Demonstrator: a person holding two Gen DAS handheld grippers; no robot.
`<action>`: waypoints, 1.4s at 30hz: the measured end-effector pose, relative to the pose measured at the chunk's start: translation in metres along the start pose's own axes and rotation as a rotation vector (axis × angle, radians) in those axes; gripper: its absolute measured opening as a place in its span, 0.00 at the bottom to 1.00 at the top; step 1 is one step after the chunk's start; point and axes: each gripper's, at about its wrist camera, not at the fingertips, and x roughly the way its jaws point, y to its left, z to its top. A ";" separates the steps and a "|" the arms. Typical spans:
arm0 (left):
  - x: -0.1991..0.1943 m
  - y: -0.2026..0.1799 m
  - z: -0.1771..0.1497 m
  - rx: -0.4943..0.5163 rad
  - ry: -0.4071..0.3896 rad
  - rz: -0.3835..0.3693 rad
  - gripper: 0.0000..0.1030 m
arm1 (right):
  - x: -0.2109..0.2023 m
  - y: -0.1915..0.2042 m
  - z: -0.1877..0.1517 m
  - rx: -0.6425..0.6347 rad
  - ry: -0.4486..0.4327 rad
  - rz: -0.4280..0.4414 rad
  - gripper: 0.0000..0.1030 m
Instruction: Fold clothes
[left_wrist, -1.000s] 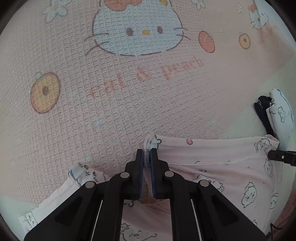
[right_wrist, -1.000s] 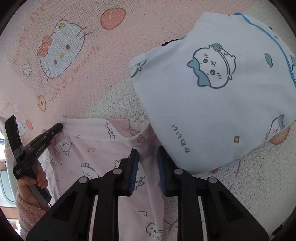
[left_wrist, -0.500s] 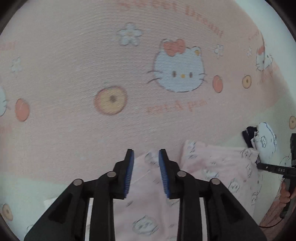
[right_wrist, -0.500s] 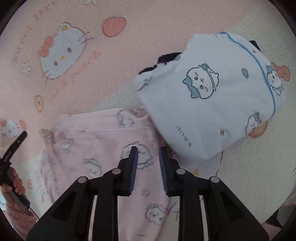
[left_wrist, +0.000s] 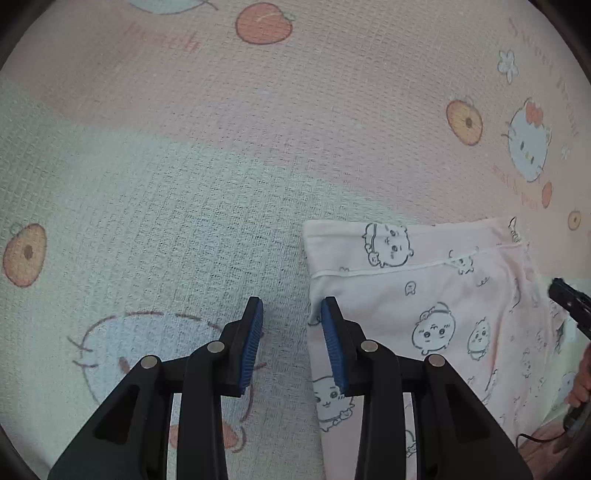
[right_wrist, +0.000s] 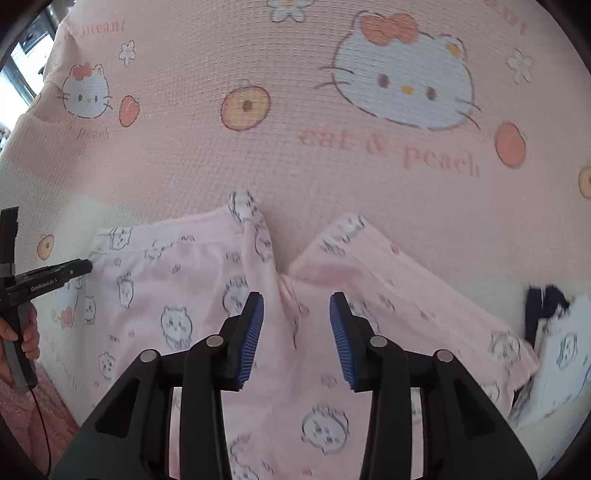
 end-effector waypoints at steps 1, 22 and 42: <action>0.004 0.005 0.003 -0.027 0.002 -0.051 0.34 | 0.010 0.004 0.011 -0.009 -0.006 -0.005 0.38; -0.005 -0.007 0.030 0.220 -0.002 0.108 0.04 | 0.088 0.011 0.057 -0.063 0.212 0.211 0.19; -0.031 0.032 0.041 0.232 -0.026 0.111 0.04 | 0.094 0.025 0.097 -0.080 0.113 0.102 0.03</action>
